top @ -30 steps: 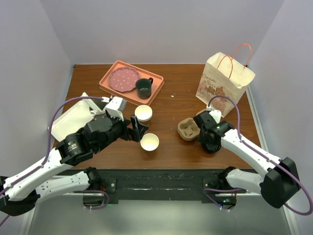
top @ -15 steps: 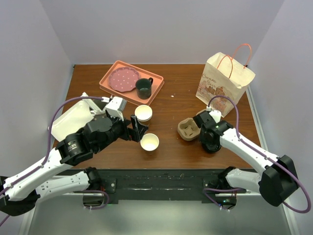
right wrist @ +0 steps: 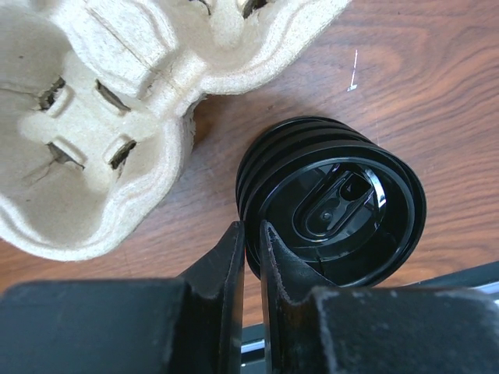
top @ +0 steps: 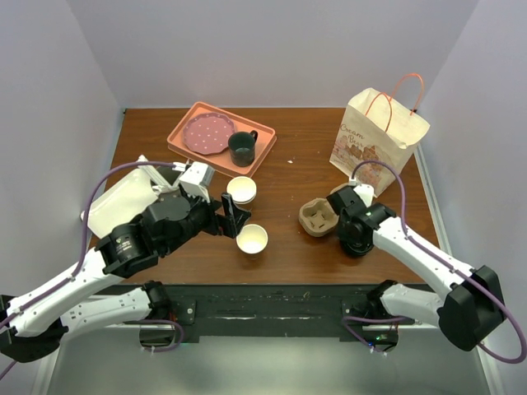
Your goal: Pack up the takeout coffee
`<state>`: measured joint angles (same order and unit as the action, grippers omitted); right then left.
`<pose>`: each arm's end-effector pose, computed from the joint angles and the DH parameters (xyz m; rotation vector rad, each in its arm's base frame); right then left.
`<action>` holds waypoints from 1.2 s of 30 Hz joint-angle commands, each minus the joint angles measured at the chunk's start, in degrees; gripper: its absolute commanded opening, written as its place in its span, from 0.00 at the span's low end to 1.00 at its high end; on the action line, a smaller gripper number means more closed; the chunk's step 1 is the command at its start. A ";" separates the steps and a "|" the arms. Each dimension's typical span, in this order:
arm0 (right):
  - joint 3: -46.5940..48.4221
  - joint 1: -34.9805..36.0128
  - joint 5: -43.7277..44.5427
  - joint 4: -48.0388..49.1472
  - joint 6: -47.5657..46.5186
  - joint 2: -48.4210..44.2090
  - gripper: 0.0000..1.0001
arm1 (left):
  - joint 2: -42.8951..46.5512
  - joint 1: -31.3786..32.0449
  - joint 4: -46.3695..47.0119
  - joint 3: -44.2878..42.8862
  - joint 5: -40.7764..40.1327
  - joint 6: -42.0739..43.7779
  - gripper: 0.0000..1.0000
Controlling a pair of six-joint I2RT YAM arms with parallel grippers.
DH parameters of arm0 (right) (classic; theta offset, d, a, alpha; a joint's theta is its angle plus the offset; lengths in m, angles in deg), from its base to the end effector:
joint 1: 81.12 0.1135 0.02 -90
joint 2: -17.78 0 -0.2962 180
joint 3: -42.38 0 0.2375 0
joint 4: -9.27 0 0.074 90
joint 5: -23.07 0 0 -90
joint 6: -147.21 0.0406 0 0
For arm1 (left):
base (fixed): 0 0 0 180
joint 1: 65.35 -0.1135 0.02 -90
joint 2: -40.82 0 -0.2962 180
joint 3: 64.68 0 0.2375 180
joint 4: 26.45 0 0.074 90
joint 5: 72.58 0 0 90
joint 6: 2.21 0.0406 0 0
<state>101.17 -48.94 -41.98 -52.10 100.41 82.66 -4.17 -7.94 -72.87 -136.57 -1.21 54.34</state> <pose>0.1555 0.0776 0.2541 0.3591 2.5441 -0.1366 0.0800 -0.1011 0.3928 0.1841 1.9589 -0.7587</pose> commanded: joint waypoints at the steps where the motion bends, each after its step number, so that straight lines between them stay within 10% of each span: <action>1: 3.73 -0.28 1.16 -2.64 -0.13 -1.95 0.11 | -0.27 -0.10 3.49 0.65 -0.35 0.84 0.97; 7: 11.11 -0.28 -4.19 -5.47 -6.87 -4.76 0.09 | 0.69 -0.10 11.64 4.77 7.10 12.42 0.95; 20: 22.37 0.77 -59.55 3.68 -22.54 -10.66 0.02 | 3.33 -0.10 23.79 12.87 34.97 61.38 0.88; 36: 24.39 10.70 -70.92 10.62 -14.72 -8.37 0.00 | -6.25 -0.10 25.28 4.78 49.40 76.60 0.81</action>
<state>122.37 -40.63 -110.59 -42.44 84.49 72.46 -9.97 -7.96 -52.13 -128.42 45.54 125.40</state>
